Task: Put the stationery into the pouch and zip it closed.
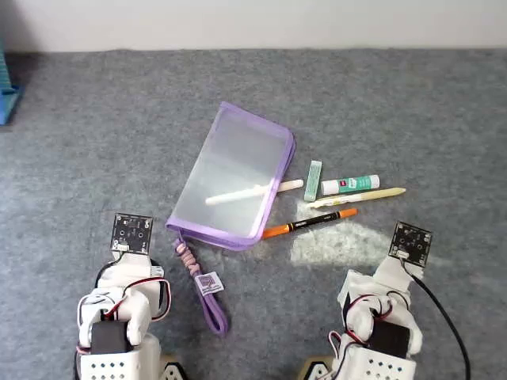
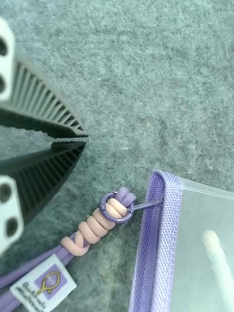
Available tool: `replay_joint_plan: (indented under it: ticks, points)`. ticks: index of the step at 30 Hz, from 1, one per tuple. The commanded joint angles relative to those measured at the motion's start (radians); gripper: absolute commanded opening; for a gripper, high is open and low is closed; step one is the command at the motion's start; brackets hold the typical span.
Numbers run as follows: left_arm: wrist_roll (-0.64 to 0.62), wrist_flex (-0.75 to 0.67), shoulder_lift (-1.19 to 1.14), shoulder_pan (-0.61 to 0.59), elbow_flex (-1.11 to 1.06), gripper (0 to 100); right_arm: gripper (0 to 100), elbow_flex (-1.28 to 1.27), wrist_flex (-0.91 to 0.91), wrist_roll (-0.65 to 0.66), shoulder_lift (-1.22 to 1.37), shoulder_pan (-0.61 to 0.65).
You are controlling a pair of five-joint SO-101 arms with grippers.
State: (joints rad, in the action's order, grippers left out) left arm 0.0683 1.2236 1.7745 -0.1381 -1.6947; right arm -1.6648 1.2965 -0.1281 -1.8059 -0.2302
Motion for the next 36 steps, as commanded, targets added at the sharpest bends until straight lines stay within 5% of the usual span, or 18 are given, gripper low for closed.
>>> replay_joint_plan:
  ticks: [1, 26, 32, 36]
  points:
    - [0.009, 0.005, 0.009, -0.002, 0.013, 1, 0.9, -0.018, 0.008, -0.011, -0.008, -0.004]
    - [0.009, 0.005, 0.009, -0.002, 0.013, 1, 1.2, -0.015, -0.015, -0.006, -0.008, -0.001]
    - [0.009, 0.005, 0.009, -0.002, 0.013, 1, 0.9, -0.015, -0.216, 0.273, -0.008, 0.022]
    - [0.009, 0.005, 0.009, -0.002, 0.013, 1, 1.2, 0.064, -0.196, 0.284, -0.008, 0.104]
